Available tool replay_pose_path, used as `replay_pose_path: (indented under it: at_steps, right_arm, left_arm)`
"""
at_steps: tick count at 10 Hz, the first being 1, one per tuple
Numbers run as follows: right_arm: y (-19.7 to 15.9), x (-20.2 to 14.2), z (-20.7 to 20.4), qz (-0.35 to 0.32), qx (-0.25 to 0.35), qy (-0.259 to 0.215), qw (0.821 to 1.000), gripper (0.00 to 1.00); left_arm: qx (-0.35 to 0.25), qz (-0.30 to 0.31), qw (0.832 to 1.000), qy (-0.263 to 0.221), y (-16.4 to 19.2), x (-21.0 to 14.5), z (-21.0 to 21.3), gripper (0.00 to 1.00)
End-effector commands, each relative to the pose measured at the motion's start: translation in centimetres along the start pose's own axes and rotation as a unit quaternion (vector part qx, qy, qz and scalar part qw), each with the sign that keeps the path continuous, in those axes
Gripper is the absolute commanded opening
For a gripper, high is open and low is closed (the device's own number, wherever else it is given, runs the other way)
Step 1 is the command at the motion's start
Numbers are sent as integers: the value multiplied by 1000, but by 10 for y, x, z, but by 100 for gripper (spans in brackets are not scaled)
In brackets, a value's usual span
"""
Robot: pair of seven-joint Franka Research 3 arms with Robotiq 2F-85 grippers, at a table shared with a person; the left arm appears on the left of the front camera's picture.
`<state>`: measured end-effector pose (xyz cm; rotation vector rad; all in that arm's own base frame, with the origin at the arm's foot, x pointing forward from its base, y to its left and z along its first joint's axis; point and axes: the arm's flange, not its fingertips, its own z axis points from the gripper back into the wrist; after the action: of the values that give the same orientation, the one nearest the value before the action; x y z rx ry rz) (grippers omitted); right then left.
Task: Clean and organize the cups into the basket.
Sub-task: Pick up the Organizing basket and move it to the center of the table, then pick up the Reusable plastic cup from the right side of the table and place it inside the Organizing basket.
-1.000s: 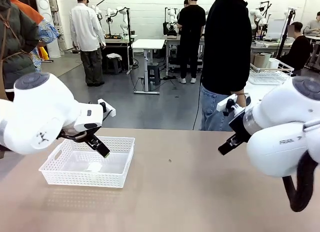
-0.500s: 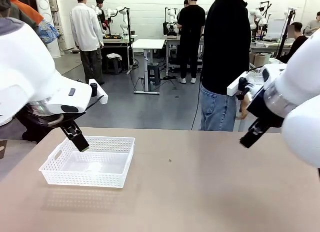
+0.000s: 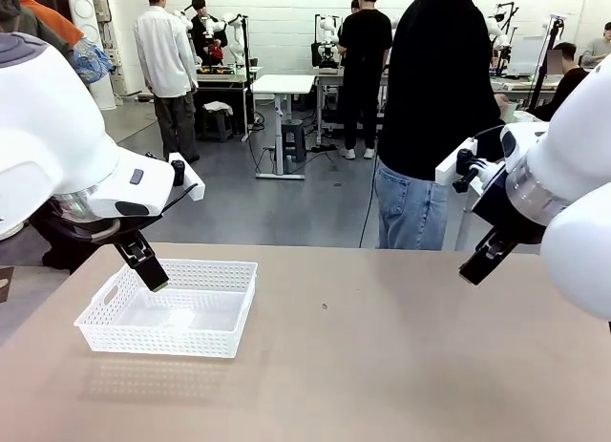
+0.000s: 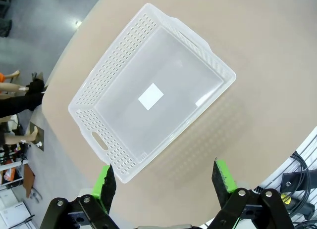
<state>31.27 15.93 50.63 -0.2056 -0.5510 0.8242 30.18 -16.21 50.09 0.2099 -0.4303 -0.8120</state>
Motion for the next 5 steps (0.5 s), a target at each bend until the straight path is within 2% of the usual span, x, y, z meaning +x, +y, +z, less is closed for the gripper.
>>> replay_pose_path:
  at_steps: [1,2,3,4,5]
  right_arm:
    - [-15,-8,5,-35,106,-7,994,100]
    - [-31,-15,1,-95,193,-50,975,100]
    - [-48,-30,-1,-146,289,-91,942,100]
    - [-68,-48,-3,-206,385,-116,892,100]
    - [-87,-62,-6,-234,484,-161,828,100]
  left_arm:
    - [1,0,1000,0,0,-1,3,100]
    - [-112,48,991,-55,23,-9,11,100]
    - [-228,104,964,-91,44,-22,16,100]
    - [-326,149,927,-113,62,-37,17,100]
    - [-375,184,899,-128,81,-50,16,100]
